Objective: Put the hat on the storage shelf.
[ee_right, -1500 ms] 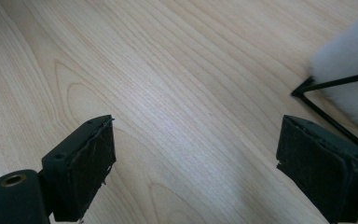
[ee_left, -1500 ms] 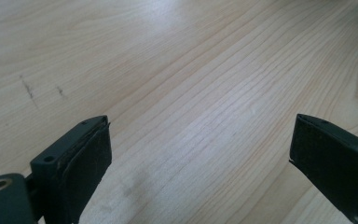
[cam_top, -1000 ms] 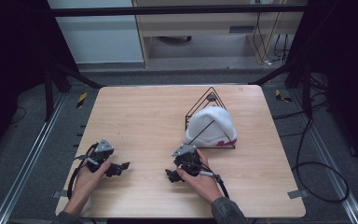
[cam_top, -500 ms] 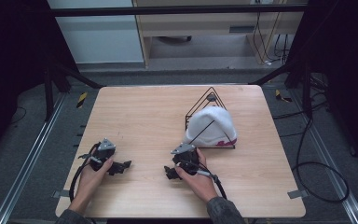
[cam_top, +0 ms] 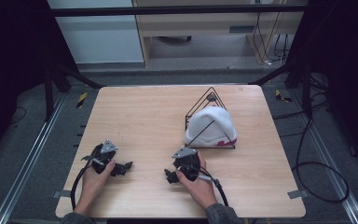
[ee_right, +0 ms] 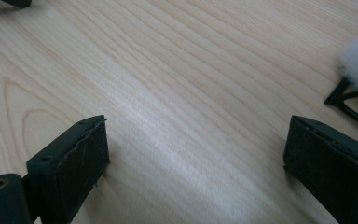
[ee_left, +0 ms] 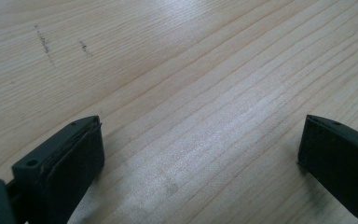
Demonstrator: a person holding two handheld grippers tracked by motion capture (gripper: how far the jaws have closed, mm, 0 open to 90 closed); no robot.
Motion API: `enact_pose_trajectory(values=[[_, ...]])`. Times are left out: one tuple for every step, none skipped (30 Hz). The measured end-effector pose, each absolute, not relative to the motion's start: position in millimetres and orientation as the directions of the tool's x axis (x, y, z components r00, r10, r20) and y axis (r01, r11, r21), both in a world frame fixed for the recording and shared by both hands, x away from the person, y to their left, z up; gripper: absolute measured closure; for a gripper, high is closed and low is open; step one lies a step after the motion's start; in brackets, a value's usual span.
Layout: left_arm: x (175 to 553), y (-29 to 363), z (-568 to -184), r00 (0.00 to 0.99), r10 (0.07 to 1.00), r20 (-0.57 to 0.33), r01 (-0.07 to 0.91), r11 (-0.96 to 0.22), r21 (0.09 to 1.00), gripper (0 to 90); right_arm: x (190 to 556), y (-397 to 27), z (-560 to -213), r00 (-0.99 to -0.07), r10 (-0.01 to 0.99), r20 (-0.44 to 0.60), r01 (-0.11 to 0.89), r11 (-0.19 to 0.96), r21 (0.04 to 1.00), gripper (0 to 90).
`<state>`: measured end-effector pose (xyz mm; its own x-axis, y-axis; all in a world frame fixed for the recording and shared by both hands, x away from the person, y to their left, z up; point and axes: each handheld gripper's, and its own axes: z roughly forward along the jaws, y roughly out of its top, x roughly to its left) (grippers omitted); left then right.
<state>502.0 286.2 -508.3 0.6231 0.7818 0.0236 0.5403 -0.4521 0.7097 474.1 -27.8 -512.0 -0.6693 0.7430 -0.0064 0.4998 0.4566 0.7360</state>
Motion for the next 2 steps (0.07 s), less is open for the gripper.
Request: enact_pose_trajectory(values=[[502.0,286.3,-508.3,0.624,0.781,0.024,0.540,-0.453,0.709,0.0,472.0,-29.4,-511.8,-0.667,0.745,-0.007,0.502,0.456,0.735,6.7],[502.0,286.3,-508.3,0.624,0.781,0.024,0.540,-0.453,0.709,0.0,472.0,-29.4,-511.8,-0.667,0.745,-0.007,0.502,0.456,0.735,6.7]])
